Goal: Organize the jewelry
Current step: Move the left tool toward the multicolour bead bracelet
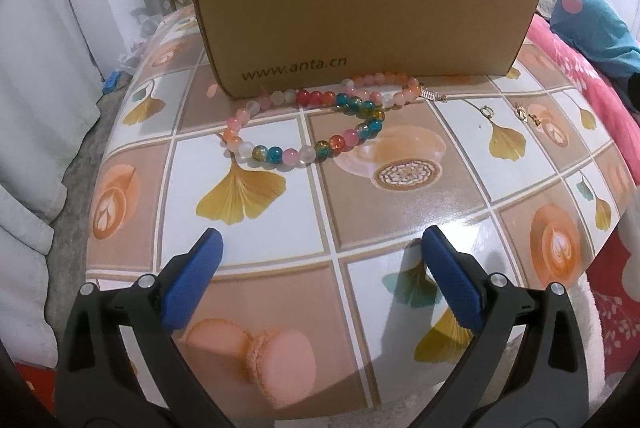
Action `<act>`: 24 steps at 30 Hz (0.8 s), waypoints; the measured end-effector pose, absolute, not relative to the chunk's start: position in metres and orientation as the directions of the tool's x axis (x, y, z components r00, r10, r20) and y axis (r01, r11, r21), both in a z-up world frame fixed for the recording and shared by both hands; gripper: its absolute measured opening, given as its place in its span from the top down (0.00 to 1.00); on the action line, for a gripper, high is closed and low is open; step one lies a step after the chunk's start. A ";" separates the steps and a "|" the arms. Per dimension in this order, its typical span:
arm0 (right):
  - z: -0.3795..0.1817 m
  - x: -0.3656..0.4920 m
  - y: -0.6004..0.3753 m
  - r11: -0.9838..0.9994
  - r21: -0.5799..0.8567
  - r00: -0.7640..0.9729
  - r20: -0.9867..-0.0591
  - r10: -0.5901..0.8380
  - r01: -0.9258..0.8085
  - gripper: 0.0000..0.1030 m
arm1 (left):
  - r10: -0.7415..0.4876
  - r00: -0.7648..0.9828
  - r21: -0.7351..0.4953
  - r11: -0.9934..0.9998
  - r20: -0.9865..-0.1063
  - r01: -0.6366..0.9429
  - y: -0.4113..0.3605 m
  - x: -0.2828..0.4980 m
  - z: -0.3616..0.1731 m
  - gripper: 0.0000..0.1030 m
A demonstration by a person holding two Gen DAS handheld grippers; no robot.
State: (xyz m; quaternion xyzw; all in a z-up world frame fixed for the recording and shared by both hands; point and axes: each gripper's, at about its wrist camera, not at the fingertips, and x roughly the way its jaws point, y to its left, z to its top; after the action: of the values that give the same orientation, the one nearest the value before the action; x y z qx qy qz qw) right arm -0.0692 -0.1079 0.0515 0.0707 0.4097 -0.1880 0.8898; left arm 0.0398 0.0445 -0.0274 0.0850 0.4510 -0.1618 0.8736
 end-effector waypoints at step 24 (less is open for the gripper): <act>0.000 -0.051 -0.115 0.988 0.149 0.671 -0.737 0.081 0.045 0.06 | -0.215 0.572 0.038 0.917 -0.791 0.396 0.046 0.036 -0.025 0.06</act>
State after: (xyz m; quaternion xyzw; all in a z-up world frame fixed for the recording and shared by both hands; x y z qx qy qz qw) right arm -0.0510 -0.1149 0.0005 0.0776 0.4054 0.0099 0.9108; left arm 0.0359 0.0458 -0.0253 0.1061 0.4286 -0.1736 0.8803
